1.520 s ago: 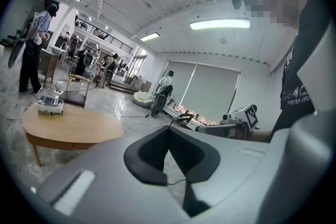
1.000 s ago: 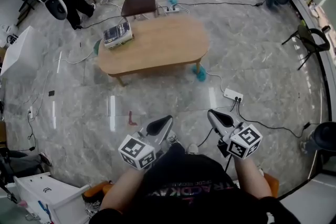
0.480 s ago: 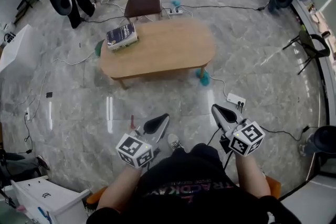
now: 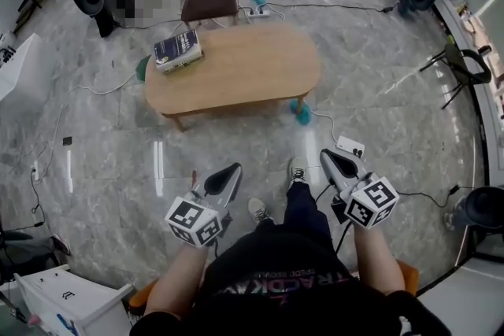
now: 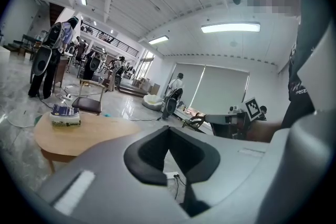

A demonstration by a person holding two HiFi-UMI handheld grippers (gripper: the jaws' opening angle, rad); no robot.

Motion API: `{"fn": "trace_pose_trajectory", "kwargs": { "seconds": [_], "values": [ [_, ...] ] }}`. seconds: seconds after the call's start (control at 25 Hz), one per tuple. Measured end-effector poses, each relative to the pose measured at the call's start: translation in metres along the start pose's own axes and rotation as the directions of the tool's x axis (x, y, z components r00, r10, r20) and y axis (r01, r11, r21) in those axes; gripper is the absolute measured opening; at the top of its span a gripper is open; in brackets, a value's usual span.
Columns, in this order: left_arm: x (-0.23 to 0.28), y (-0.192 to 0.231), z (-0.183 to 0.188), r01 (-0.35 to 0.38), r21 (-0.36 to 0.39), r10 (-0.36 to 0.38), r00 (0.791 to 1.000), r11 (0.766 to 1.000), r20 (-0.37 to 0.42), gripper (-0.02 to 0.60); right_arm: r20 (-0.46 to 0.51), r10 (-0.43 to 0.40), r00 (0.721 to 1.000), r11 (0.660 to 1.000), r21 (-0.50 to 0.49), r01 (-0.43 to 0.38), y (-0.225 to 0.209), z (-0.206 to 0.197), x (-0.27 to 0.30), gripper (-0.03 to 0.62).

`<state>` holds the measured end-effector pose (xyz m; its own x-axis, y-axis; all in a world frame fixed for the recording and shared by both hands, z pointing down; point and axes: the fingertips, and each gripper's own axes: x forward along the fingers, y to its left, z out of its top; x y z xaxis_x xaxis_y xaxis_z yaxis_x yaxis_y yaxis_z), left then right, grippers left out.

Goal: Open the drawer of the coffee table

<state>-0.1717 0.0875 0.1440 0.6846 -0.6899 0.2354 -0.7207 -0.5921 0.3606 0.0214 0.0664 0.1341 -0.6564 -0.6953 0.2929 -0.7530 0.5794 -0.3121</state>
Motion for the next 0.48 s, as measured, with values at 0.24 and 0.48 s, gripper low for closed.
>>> {"fn": "trace_pose_trajectory", "kwargs": {
  "seconds": [0.24, 0.48],
  "values": [
    [0.017, 0.019, 0.011, -0.038, 0.009, 0.037, 0.999, 0.999, 0.009, 0.006, -0.005, 0.001, 1.000, 1.000, -0.004, -0.001, -0.023, 0.009, 0.015, 0.002],
    [0.043, 0.043, 0.011, -0.073, 0.013, 0.073, 0.997, 0.997, -0.010, 0.006, -0.025, 0.005, 1.000, 1.000, 0.001, -0.005, -0.061, 0.003, 0.046, 0.002]
  ]
}}
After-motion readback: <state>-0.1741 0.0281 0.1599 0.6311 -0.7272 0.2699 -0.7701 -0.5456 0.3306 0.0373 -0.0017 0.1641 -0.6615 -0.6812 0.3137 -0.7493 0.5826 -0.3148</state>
